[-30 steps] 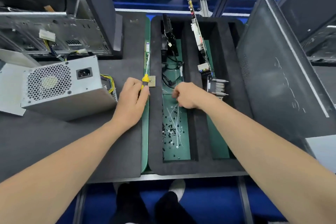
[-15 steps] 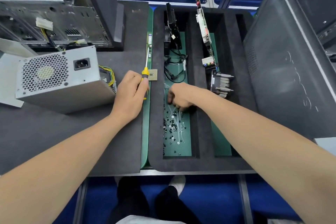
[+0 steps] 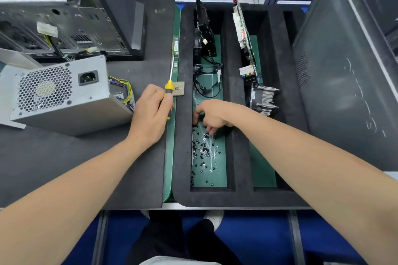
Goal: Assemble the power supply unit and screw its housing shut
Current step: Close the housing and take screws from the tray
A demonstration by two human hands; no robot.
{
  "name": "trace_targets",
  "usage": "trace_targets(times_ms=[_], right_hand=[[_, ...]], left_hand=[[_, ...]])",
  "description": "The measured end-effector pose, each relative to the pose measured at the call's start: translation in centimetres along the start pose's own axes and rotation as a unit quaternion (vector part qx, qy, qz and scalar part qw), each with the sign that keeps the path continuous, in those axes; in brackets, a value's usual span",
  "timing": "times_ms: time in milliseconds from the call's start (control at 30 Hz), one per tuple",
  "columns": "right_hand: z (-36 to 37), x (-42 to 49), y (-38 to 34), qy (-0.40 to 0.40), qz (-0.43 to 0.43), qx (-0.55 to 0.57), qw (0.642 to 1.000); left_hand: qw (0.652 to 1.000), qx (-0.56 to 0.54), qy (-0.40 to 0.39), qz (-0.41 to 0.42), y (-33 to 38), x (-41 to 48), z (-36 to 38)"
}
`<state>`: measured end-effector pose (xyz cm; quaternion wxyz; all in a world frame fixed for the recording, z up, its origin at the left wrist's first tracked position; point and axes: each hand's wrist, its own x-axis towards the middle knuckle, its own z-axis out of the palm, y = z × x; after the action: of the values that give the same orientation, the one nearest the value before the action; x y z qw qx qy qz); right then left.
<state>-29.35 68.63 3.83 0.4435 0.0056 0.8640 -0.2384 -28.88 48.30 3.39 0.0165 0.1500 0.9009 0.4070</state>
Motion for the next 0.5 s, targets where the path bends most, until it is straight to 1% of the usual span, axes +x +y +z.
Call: trace_targets(times_ms=[133, 200, 267, 333, 433, 467, 500], right_hand=[[0.3, 0.5, -0.2, -0.030, 0.026, 0.000, 0.999], [-0.2, 0.5, 0.0, -0.020, 0.022, 0.013, 0.999], [-0.5, 0.3, 0.4, -0.008, 0.018, 0.060, 0.998], [-0.3, -0.3, 0.3, -0.029, 0.019, 0.077, 0.996], [0.6, -0.1, -0.3, -0.069, 0.022, 0.060, 0.996], [0.7, -0.1, -0.3, -0.063, 0.034, 0.057, 0.996], [0.6, 0.1, -0.3, -0.034, 0.041, 0.053, 0.997]], left_hand=[[1.000, 0.002, -0.001, -0.002, 0.0, 0.0, 0.0], [1.000, 0.002, -0.003, -0.003, 0.0, 0.0, 0.0], [1.000, 0.002, -0.003, -0.002, 0.0, 0.0, 0.0], [1.000, 0.003, -0.004, 0.000, 0.0, 0.1, 0.0], [1.000, 0.006, -0.007, 0.001, -0.1, 0.0, 0.1], [1.000, 0.006, -0.007, 0.001, -0.1, 0.0, 0.1], [1.000, 0.005, -0.007, 0.001, -0.1, 0.0, 0.1]])
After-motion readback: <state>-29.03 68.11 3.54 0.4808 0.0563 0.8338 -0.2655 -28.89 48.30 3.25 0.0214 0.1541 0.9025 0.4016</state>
